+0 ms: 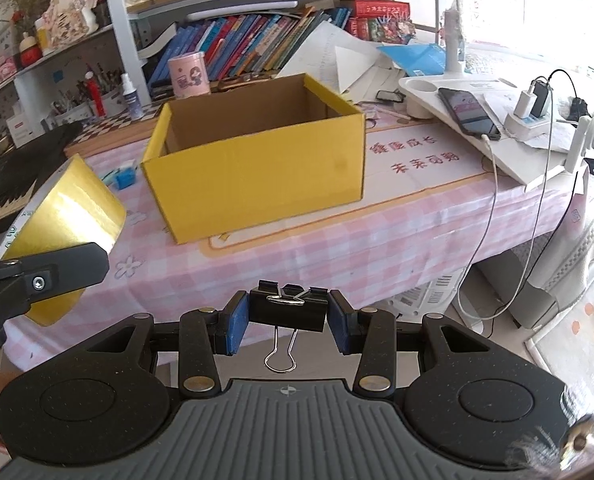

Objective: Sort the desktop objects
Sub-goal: 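Lift the tape roll and binder clip and carry both toward the yellow box, then lower the tape roll and binder clip into the yellow box and open both tools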

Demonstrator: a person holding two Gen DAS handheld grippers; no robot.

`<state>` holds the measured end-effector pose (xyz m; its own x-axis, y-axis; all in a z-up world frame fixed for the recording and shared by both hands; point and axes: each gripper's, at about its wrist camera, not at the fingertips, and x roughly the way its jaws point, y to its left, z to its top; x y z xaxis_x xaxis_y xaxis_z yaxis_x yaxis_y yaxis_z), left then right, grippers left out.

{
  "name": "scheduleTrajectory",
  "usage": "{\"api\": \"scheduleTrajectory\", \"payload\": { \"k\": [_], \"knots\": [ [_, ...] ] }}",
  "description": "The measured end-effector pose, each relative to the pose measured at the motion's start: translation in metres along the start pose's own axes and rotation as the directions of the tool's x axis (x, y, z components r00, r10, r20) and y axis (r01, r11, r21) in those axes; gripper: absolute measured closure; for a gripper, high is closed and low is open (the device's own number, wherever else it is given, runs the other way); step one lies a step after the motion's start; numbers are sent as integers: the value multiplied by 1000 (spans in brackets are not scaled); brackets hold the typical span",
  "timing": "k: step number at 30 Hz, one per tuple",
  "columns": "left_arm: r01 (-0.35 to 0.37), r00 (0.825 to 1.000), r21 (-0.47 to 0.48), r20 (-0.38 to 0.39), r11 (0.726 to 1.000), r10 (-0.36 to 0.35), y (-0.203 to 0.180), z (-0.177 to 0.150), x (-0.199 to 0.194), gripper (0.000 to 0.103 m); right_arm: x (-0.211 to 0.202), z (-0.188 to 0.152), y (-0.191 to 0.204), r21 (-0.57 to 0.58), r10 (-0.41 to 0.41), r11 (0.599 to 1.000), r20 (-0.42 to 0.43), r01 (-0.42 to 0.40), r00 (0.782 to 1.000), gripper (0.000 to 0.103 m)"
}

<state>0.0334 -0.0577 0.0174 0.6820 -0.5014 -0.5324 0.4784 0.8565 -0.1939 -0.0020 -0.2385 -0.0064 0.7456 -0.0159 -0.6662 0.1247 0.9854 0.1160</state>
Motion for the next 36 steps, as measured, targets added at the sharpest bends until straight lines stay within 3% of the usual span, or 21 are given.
{"api": "scheduleTrajectory", "payload": {
  "k": [14,25,31,36],
  "knots": [
    [-49,995,25,91,998,47,-6,62,45,20,31,69,-31,-54,49,998,98,-44,994,63],
    [-172,979,32,119,985,167,-1,103,94,20,74,138,-42,-176,160,975,150,-133,976,63],
    [-234,970,40,80,971,231,8,117,128,20,112,172,-42,-330,226,927,121,-176,967,63],
    [-275,961,68,8,959,275,14,121,160,20,149,190,-36,-506,262,839,53,-201,964,63]
  ]
}}
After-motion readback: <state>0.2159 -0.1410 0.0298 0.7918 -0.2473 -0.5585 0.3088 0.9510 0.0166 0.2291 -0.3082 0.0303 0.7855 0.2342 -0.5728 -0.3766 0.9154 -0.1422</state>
